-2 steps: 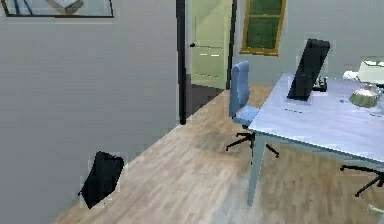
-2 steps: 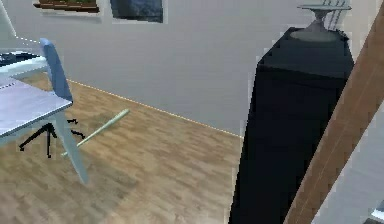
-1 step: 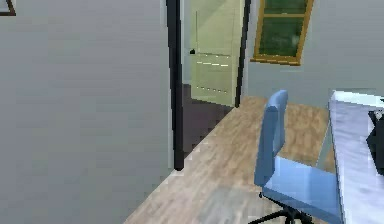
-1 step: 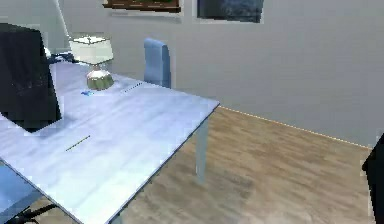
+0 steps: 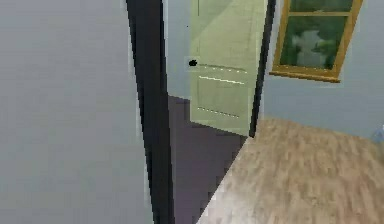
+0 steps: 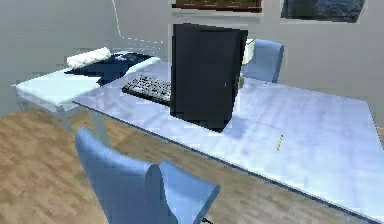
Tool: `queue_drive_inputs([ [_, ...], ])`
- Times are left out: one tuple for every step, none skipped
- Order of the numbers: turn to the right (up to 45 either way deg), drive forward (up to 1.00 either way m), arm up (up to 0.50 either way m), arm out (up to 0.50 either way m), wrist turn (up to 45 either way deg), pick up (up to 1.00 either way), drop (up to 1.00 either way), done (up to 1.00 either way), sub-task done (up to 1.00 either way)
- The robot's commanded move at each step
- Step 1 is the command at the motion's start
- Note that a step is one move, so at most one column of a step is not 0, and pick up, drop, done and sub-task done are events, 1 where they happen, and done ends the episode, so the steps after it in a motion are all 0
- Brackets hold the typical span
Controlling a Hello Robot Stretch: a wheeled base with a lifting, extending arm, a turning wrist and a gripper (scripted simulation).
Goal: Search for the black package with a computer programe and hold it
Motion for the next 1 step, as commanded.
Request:
queue_drive_inputs([
  [-3.0,0.0,0.0,0.0,0.0,0.0,0.0,0.0,0.0],
])
